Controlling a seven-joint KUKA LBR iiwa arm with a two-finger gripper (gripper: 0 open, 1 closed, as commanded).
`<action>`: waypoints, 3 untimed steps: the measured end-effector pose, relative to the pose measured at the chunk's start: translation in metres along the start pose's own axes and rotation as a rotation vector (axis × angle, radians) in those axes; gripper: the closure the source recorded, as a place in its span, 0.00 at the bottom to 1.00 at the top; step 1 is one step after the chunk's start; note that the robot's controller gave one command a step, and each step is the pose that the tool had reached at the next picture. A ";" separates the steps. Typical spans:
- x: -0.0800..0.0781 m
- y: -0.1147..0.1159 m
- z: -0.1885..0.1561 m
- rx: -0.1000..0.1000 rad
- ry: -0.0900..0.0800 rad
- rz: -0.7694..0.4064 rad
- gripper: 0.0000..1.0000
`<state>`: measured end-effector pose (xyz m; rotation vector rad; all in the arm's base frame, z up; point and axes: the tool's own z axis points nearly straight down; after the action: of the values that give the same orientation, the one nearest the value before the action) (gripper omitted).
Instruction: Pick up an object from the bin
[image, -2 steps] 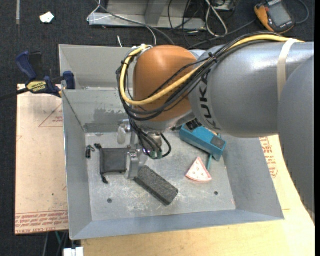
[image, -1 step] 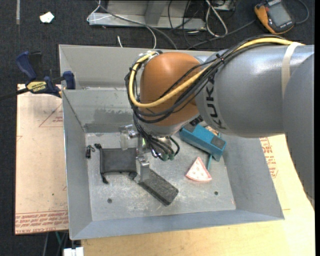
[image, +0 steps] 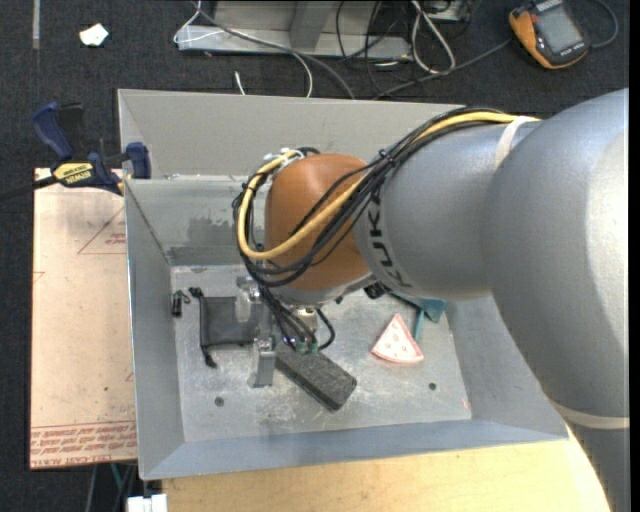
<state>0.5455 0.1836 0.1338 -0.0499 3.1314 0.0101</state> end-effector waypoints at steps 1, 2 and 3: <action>-0.003 -0.013 0.000 0.003 0.013 0.019 0.00; -0.011 -0.015 0.023 -0.003 -0.006 0.062 0.00; -0.065 -0.026 0.059 -0.003 -0.006 0.078 0.00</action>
Offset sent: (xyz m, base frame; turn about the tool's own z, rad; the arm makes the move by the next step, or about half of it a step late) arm 0.0094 -0.0168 -0.0638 0.0920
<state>0.6124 0.1606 0.0751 0.0728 3.1254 0.0156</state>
